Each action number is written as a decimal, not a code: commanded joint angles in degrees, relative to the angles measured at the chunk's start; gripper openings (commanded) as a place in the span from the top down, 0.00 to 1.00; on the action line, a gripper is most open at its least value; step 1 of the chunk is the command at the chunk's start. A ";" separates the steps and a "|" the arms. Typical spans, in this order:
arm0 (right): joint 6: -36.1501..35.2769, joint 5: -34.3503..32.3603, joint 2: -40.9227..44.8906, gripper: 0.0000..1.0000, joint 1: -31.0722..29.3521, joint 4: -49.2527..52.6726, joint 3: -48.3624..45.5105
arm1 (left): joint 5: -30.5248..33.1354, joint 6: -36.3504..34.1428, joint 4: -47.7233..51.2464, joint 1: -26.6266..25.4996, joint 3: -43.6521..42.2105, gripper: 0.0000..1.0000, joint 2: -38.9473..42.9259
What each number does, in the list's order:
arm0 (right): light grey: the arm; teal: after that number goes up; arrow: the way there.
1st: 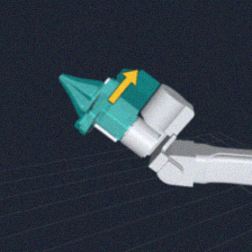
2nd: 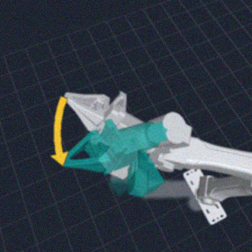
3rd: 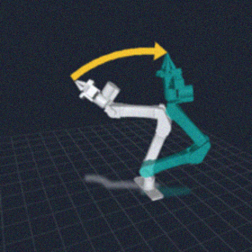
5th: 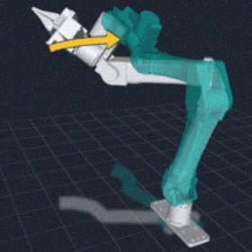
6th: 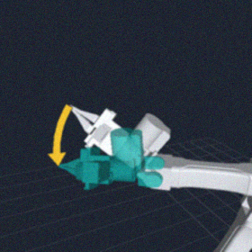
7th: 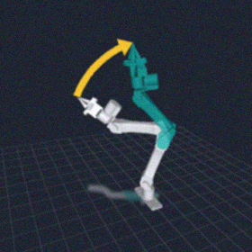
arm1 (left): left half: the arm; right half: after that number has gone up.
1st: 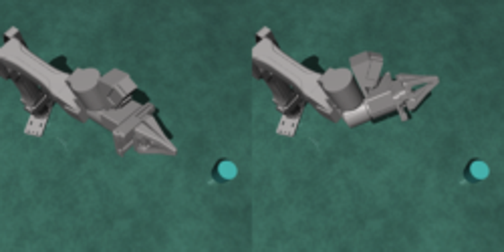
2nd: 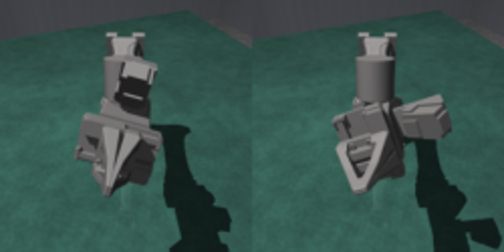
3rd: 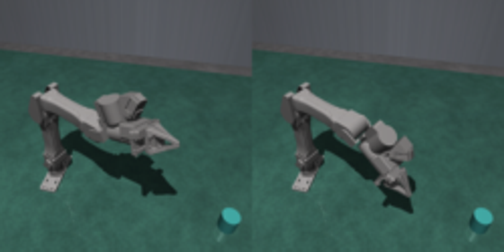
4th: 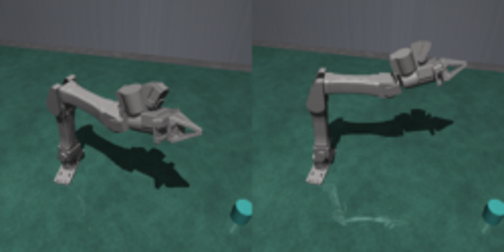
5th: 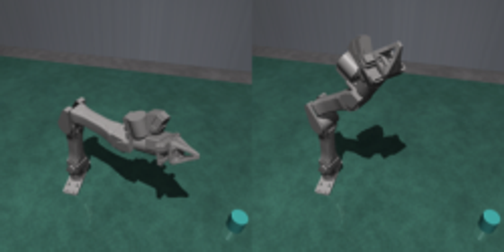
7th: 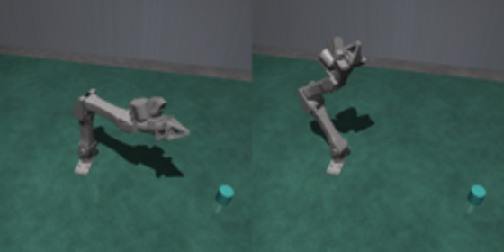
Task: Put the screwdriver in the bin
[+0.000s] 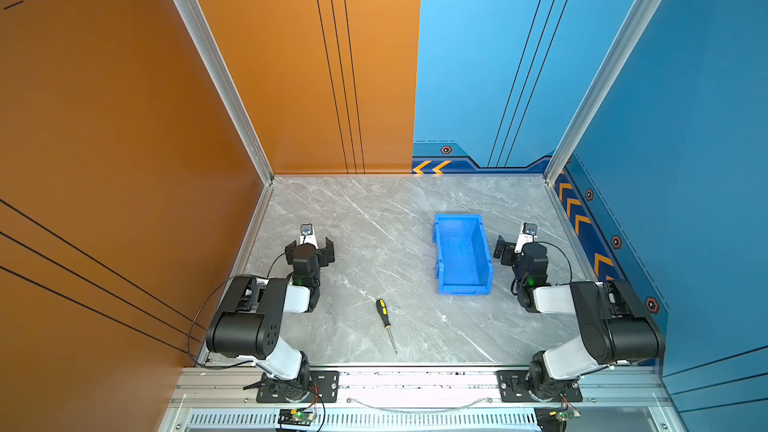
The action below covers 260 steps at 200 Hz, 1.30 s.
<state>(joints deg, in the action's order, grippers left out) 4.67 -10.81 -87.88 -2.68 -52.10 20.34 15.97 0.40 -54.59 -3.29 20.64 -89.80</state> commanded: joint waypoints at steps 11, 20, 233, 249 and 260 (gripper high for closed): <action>-0.69 -1.67 -0.73 0.00 -0.05 -0.99 0.56 | -1.37 -0.53 0.18 0.13 0.49 0.02 0.06; -0.67 -1.66 -0.72 0.00 -0.05 -0.99 0.67 | -1.35 -0.53 0.18 0.13 0.51 0.02 0.11; 14.56 -10.69 36.26 0.00 -5.75 58.53 12.25 | 9.83 7.46 49.28 -6.80 13.31 0.02 22.40; 17.46 -10.62 36.08 0.00 -7.04 67.40 16.39 | 9.59 11.48 56.55 -8.55 16.43 0.02 23.32; 18.86 -10.54 35.69 0.00 -8.46 72.10 18.73 | 10.49 14.08 61.11 -10.25 18.32 0.02 23.98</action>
<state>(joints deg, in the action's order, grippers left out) 16.56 -18.37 -52.18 -8.91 1.96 33.98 23.14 7.44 -8.25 -11.09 34.54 -67.85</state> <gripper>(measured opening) 0.998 0.978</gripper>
